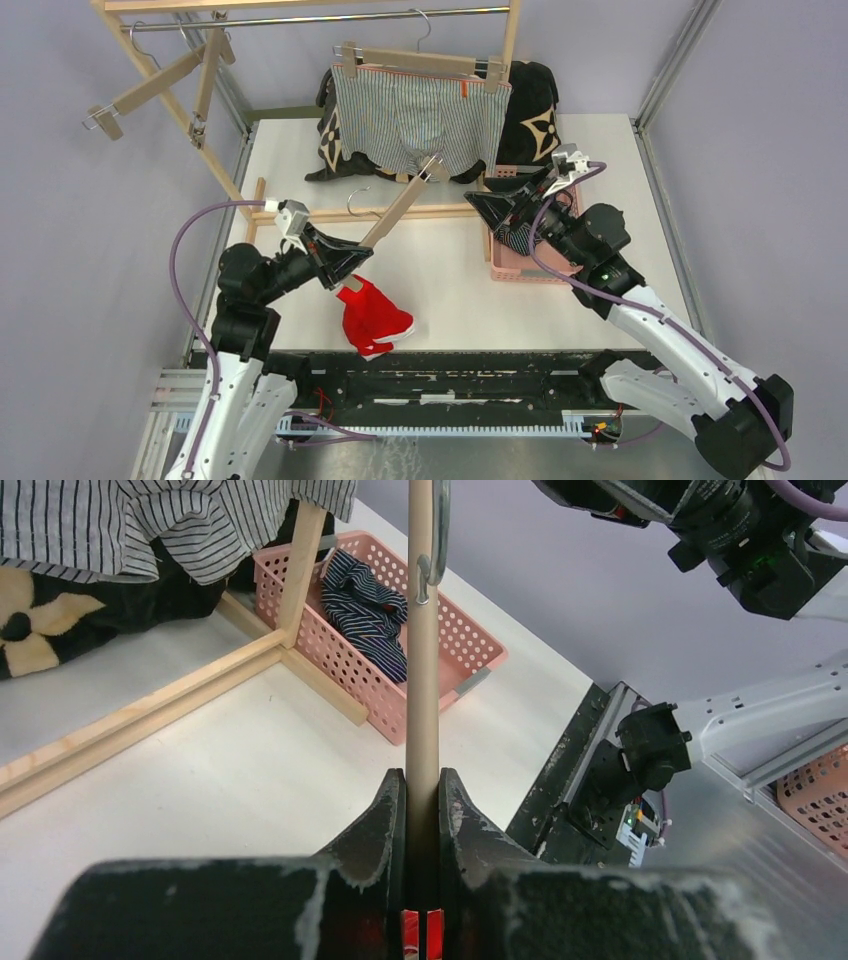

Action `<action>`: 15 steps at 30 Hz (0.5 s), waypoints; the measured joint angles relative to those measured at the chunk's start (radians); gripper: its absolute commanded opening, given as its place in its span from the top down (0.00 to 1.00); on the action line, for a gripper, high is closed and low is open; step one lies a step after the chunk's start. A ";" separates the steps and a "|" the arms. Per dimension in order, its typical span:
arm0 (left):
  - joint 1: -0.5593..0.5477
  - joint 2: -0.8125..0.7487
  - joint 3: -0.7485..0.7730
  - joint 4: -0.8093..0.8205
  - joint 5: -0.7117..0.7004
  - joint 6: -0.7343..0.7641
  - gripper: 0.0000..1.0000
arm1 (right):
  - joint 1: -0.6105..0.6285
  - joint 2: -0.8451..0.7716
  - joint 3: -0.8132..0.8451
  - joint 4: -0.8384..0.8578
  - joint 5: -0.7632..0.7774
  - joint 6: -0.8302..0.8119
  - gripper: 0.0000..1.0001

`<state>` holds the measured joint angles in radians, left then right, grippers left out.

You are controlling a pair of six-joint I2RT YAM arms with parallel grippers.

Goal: Remove the underwear clipped to the hanger

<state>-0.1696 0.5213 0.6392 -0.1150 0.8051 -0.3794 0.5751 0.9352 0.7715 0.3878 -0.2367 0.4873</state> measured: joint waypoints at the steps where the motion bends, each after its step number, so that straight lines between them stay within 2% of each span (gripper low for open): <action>1: 0.000 0.000 -0.006 0.013 -0.002 -0.010 0.97 | 0.000 0.002 -0.002 0.017 -0.002 0.017 0.32; 11: 0.000 0.053 -0.045 0.211 0.035 -0.141 0.97 | 0.008 0.196 -0.023 0.298 -0.153 0.241 0.35; 15: 0.000 0.075 -0.053 0.320 0.054 -0.204 0.97 | 0.040 0.231 -0.027 0.335 -0.181 0.266 0.35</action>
<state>-0.1696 0.5961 0.5858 0.2047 0.8593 -0.5831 0.6147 1.1664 0.7444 0.7231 -0.4175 0.7532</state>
